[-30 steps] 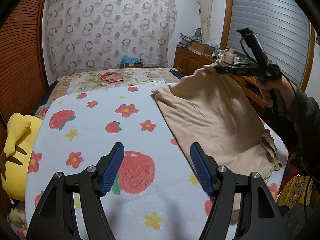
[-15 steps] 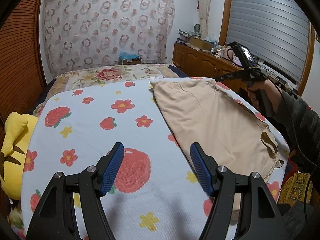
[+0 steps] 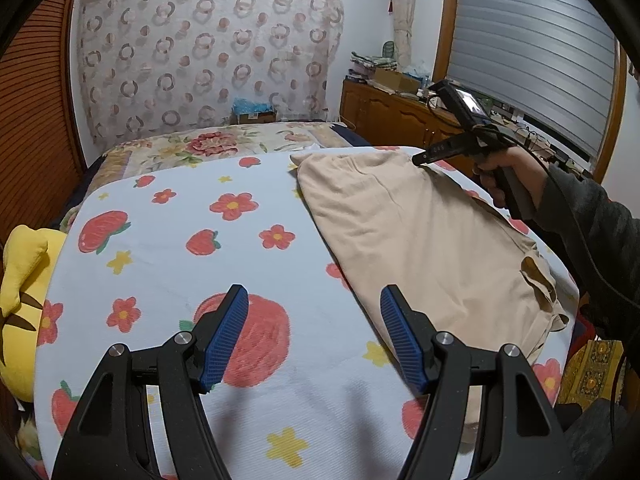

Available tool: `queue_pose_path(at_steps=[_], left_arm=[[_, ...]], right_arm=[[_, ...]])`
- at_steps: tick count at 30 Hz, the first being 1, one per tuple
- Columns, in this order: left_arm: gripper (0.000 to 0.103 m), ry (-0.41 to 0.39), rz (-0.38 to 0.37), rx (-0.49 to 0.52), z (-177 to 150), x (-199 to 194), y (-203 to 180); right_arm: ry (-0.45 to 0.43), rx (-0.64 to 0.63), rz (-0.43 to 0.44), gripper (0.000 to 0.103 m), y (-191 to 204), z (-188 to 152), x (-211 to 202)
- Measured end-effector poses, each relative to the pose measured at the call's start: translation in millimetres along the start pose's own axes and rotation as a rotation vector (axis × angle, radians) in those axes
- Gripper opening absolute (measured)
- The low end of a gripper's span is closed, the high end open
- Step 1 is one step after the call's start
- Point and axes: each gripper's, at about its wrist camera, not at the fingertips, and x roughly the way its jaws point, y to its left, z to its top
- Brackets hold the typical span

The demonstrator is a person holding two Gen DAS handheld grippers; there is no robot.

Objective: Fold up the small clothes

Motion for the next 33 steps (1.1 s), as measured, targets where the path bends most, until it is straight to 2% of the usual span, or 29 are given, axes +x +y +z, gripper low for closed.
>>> queue_pose_path(at_steps=[2,5,7,10,13,15,18,20,23,24,26,27,33], left_arm=[[0.069,0.004,-0.002,0.000,-1,1,0],[0.070,0.006,0.004,0.004,-2,2,-1],[0.069,0.011,0.008,0.009,-3,3,-3],[0.070,0.011,0.000,0.004,-4,4,-3],[0.070,0.011,0.000,0.002,-5,4,-3],[0.069,0.011,-0.003,0.002,-5,4,-4],[0.070,0.011,-0.012,0.004,-6,3,-8],[0.070,0.013,-0.017,0.010,-6,5,-10],[0.069,0.015,-0.027,0.017,-6,6,-14],[0.069,0.014,-0.032,0.020,-6,6,-16],[0.070,0.019,-0.036,0.022,-7,7,-19],[0.069,0.022,-0.039,0.023,-7,8,-20],[0.070,0.026,-0.063,0.036,-8,9,-31]], right_arm=[[0.012,0.013,0.008,0.021,-1,1,0],[0.011,0.039,0.067,0.020,0,3,-8],[-0.006,0.030,0.100,0.003,-1,1,-10],[-0.063,-0.002,0.111,0.002,1,-1,-20],[-0.177,0.064,0.047,0.002,-12,-2,-39],[-0.216,0.101,-0.002,0.002,-22,-2,-46],[-0.202,0.137,0.025,0.002,-32,-5,-45],[-0.164,0.112,0.038,0.002,-31,-7,-42],[-0.139,0.052,0.004,0.009,-26,-11,-45],[-0.141,0.034,0.017,0.012,-24,-15,-51],[-0.146,-0.001,0.031,0.034,-13,-23,-64],[-0.148,-0.017,0.035,0.038,-8,-34,-72],[-0.117,-0.086,0.121,0.039,19,-104,-114]])
